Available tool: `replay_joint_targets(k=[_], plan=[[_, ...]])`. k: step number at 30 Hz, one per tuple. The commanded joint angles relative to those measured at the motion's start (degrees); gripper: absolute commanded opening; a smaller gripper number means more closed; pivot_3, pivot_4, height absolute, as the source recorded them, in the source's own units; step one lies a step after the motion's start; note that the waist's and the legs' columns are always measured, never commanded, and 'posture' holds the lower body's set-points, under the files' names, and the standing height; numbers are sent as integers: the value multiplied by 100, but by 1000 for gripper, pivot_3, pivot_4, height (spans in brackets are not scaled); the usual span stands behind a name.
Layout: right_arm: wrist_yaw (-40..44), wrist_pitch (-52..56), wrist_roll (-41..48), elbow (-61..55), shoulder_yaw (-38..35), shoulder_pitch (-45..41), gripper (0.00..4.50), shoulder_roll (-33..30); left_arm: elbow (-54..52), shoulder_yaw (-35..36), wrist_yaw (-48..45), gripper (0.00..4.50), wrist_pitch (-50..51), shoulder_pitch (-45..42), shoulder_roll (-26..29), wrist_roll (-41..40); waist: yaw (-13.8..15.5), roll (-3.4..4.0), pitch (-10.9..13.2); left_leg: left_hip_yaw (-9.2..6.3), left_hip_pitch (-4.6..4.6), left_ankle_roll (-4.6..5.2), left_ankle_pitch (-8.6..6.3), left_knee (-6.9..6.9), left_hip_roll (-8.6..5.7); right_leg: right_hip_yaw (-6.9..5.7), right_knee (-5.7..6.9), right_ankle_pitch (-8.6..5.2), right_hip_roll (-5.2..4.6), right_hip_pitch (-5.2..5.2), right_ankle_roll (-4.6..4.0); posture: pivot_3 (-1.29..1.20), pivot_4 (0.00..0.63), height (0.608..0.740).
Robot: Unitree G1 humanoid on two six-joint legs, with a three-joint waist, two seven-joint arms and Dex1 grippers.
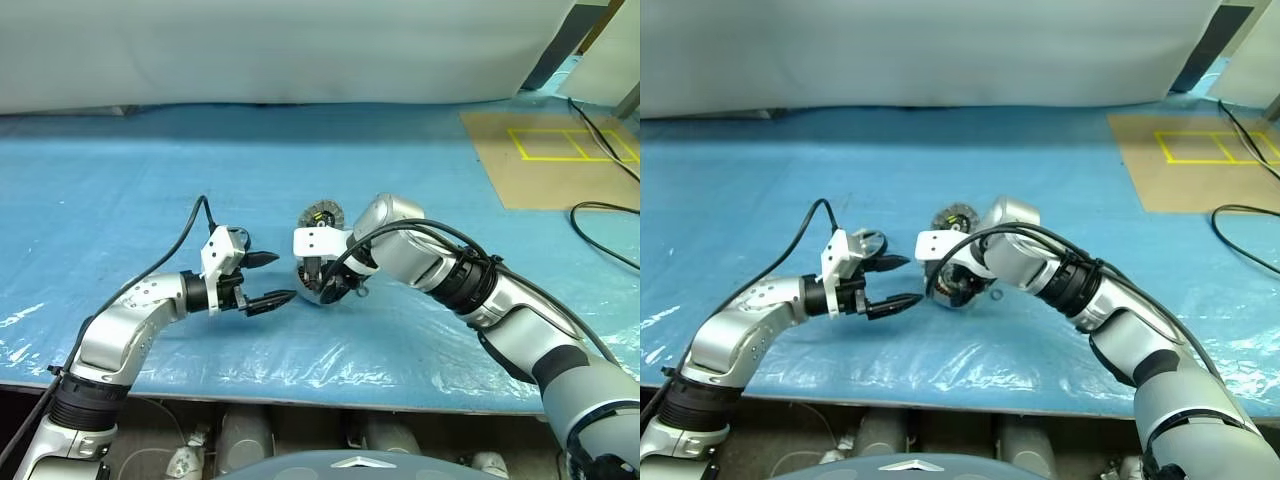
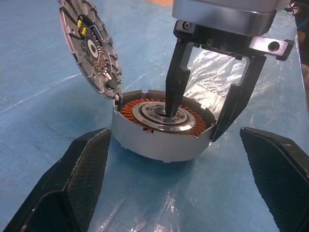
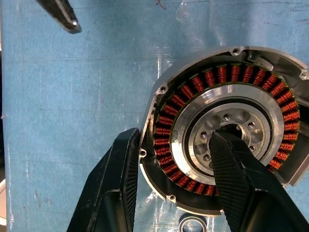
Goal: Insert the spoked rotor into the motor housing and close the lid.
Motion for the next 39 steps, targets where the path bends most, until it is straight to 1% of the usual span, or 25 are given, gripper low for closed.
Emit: replay_joint_targets(k=[1,3,6,10,15,19,21,23,25,27,28,30,31,33,35,37,39], plan=[[98,23,275,94,388,99,3050,-11,-106,25,-6,4500,-66,-84,-18,-50,11,5,1,1,-13,0,0,-2,-1,0,1,0,0,-13,0,0,150,740],[223,18,407,79,383,-47,3665,-87,-85,28,-9,4500,-83,-93,-22,-42,18,4,0,2,-21,-1,1,-4,-2,1,2,0,0,-21,0,0,150,740],[305,97,635,164,204,-328,3665,-96,-64,21,-20,4500,-100,-105,-30,-33,36,5,1,5,-27,-1,1,-3,-6,2,0,0,-2,-24,0,0,150,740],[362,318,974,-62,-14,-597,3665,-303,-40,-13,-15,4500,-113,-145,-57,-11,59,6,3,6,-45,-1,1,-5,-7,3,0,0,-2,-44,0,0,150,740],[511,958,1755,-538,-463,-926,3665,-668,-31,-18,-20,4500,-121,-143,-74,-4,62,5,3,8,-67,-2,2,-6,-6,2,1,1,0,-67,1,0,150,740],[331,1254,2289,-656,-1142,-1031,3665,-905,-31,-39,-43,4500,-118,-135,-62,5,72,4,3,10,-67,-2,2,-9,-6,2,1,1,1,-68,1,0,150,740],[154,417,2186,-889,-1408,-624,3665,-1386,-84,-18,-34,4500,-90,-115,-62,-31,101,4,3,12,-67,-2,2,-9,-6,2,0,1,0,-68,0,0,150,740],[-82,-415,2066,-1219,-1700,119,3665,-1929,-187,20,-39,4500,-68,-44,-35,-87,229,-4,-1,16,-67,-3,1,-9,-5,1,-6,1,-1,-63,1,0,150,740],[-351,-1030,2190,-1568,-2256,974,3665,-2215,-293,46,-95,4500,-84,46,0,-150,306,-2,2,27,-65,-3,1,-11,-9,-1,-14,1,-5,-53,1,0,150,740],[-790,-1661,2256,-1841,-2882,1920,3665,-2290,-396,77,-164,4500,-77,147,38,-236,314,-3,2,29,-69,-3,1,-18,-14,1,-15,2,-6,-59,2,0,150,740],[-1084,-1789,2266,-1892,-3171,2310,3665,-2208,-439,91,-187,4500,-73,190,58,-269,306,-3,2,29,-69,-3,1,-21,-12,1,-16,2,-5,-62,2,0,150,740],[-1734,-1821,2392,-1859,-3798,2925,3665,-1848,-492,83,-212,4500,-58,234,76,-317,258,0,4,27,-68,-3,1,-27,-12,3,-11,2,-2,-73,3,0,150,740],[-1979,-1970,2395,-1845,-3997,3169,3665,-1720,-499,72,-225,4500,-59,238,81,-332,235,1,4,26,-67,-3,1,-24,-12,12,-7,2,4,-80,3,0,150,740],[-2434,-2250,2293,-1827,-4222,3560,3665,-1477,-496,56,-257,4500,-78,228,87,-351,203,1,4,26,-61,-2,1,-23,-10,13,-2,1,6,-78,2,0,150,740],[-2909,-2220,2299,-1787,-4427,3828,3665,-1149,-458,19,-337,4500,-116,184,113,-324,187,0,4,26,-54,-2,1,-23,-11,14,-3,1,4,-72,3,0,150,740],[-3136,-2140,2420,-1834,-4540,4051,3665,-914,-400,3,-417,4500,-141,151,140,-304,165,2,4,26,-45,-1,0,-21,-14,17,-4,1,3,-64,4,0,150,740],[-3256,-2252,2382,-1835,-4486,4321,3665,-831,-336,-33,-470,4500,-174,102,143,-258,160,2,4,25,-44,-1,0,-24,-16,18,-8,0,2,-63,5,0,150,740]])
